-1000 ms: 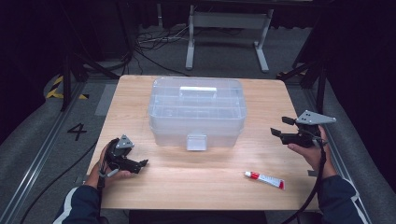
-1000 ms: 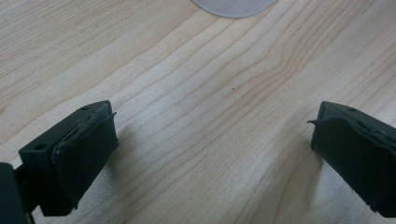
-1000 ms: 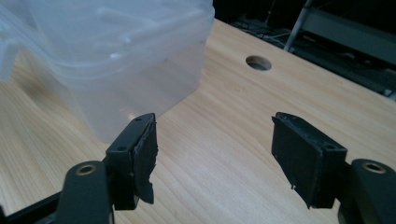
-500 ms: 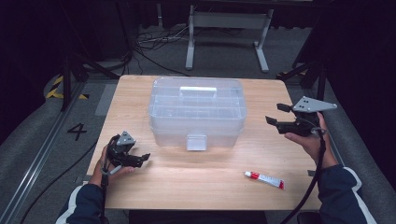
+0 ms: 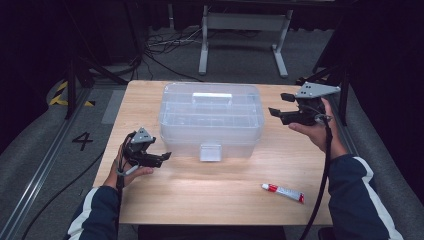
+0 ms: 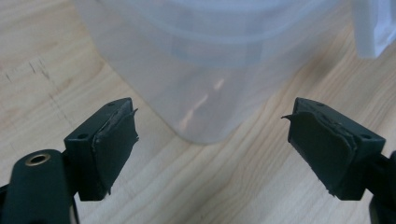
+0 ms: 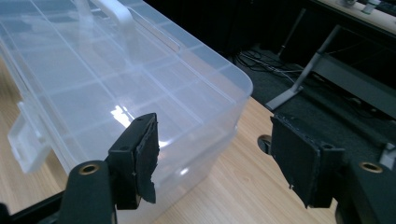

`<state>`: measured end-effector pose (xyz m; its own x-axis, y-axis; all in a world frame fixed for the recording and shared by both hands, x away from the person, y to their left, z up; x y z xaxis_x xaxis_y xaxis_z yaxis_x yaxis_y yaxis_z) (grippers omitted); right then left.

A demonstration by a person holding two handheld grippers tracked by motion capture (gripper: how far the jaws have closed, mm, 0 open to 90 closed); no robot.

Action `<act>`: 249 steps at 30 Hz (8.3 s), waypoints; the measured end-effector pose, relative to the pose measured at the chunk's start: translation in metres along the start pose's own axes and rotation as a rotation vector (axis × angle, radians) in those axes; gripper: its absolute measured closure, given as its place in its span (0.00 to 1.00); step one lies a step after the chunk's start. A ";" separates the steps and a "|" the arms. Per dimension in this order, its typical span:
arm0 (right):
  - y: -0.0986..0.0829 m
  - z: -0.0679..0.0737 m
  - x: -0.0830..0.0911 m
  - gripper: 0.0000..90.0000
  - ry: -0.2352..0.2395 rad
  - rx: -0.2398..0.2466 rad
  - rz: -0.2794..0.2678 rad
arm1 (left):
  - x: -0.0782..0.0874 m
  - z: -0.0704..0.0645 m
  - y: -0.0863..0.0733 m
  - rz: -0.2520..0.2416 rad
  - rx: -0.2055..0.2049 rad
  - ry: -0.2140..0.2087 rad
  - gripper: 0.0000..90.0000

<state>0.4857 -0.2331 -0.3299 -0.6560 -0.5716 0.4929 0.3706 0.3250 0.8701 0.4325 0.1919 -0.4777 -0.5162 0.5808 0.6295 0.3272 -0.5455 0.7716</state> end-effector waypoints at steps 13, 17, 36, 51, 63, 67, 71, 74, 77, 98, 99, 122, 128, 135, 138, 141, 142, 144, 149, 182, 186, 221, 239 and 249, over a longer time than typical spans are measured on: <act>0.030 0.030 -0.043 0.37 0.090 0.042 0.052 | -0.014 0.006 0.019 -0.029 -0.010 0.002 0.17; 0.035 0.044 -0.061 0.37 0.122 0.080 0.103 | -0.018 0.008 0.020 -0.024 -0.012 -0.006 0.15; 0.048 0.069 -0.115 0.67 0.143 0.110 0.205 | -0.031 0.016 0.021 -0.023 -0.029 -0.055 0.00; 0.041 0.072 -0.101 0.82 0.117 0.111 0.185 | -0.025 -0.003 0.025 -0.012 -0.021 -0.047 0.06; 0.032 0.065 -0.086 0.83 0.110 0.115 0.173 | -0.031 -0.014 0.032 -0.020 -0.028 -0.064 0.06; 0.030 0.063 -0.083 0.83 0.101 0.119 0.171 | -0.033 -0.016 0.033 -0.020 -0.027 -0.066 0.06; 0.028 0.062 -0.080 0.83 0.101 0.112 0.167 | -0.035 -0.019 0.036 -0.020 -0.038 -0.072 0.06; 0.025 0.059 -0.074 0.83 0.092 0.116 0.172 | -0.039 -0.024 0.040 -0.016 -0.042 -0.073 0.06; 0.023 0.056 -0.071 0.83 0.094 0.114 0.173 | -0.041 -0.027 0.042 -0.012 -0.050 -0.073 0.06; 0.013 0.041 -0.053 0.83 0.093 0.103 0.171 | -0.049 -0.039 0.051 -0.029 -0.069 -0.101 0.10; 0.012 0.041 -0.053 0.83 0.093 0.104 0.171 | -0.049 -0.039 0.051 -0.028 -0.069 -0.100 0.10; 0.012 0.042 -0.052 0.83 0.080 0.112 0.157 | -0.044 -0.041 0.050 -0.039 -0.065 -0.101 0.13; 0.012 0.042 -0.051 0.83 0.082 0.117 0.160 | -0.040 -0.043 0.050 -0.047 -0.063 -0.107 0.14; 0.010 0.044 -0.048 0.83 0.078 0.121 0.162 | -0.038 -0.049 0.049 -0.031 -0.084 -0.101 0.14; 0.009 0.046 -0.046 0.83 0.082 0.125 0.168 | -0.036 -0.052 0.049 -0.024 -0.090 -0.104 0.15; 0.009 0.047 -0.044 0.83 0.076 0.133 0.169 | -0.034 -0.056 0.048 -0.019 -0.090 -0.101 0.15; 0.008 0.047 -0.044 0.83 0.077 0.131 0.167 | -0.034 -0.057 0.048 -0.014 -0.096 -0.099 0.15; 0.008 0.048 -0.044 0.83 0.075 0.133 0.169 | -0.033 -0.057 0.048 -0.007 -0.102 -0.099 0.15; 0.009 0.047 -0.043 0.83 0.081 0.131 0.181 | -0.028 -0.054 0.046 -0.023 -0.091 -0.144 0.18; 0.037 0.032 -0.048 0.81 0.104 0.068 0.260 | 0.015 -0.049 0.056 -0.147 -0.131 -0.146 0.54; 0.040 0.030 -0.048 0.81 0.097 0.063 0.263 | 0.015 -0.046 0.058 -0.157 -0.108 -0.116 0.66; 0.032 0.000 0.033 0.83 -0.014 0.086 0.022 | 0.012 -0.041 0.062 -0.196 -0.114 -0.047 1.00; -0.033 -0.039 0.060 0.68 -0.080 0.031 0.026 | 0.014 -0.038 0.069 -0.205 -0.131 -0.041 1.00; -0.080 -0.036 0.041 0.58 -0.051 0.061 0.096 | 0.016 -0.042 0.077 -0.195 -0.171 -0.025 1.00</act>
<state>0.4527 -0.3097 -0.3793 -0.6524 -0.4973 0.5719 0.3936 0.4225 0.8164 0.4161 0.1335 -0.4118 -0.5358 0.6988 0.4740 0.0832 -0.5149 0.8532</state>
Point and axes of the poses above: each handheld gripper's, and its own axes: x roughly backward along the jaws, y roughly out of its top, z roughly to its left, the point moved 5 cm from there along -x, roughly forward along the jaws, and after that the axes turned 12 degrees about -x, right-handed, at the moved point
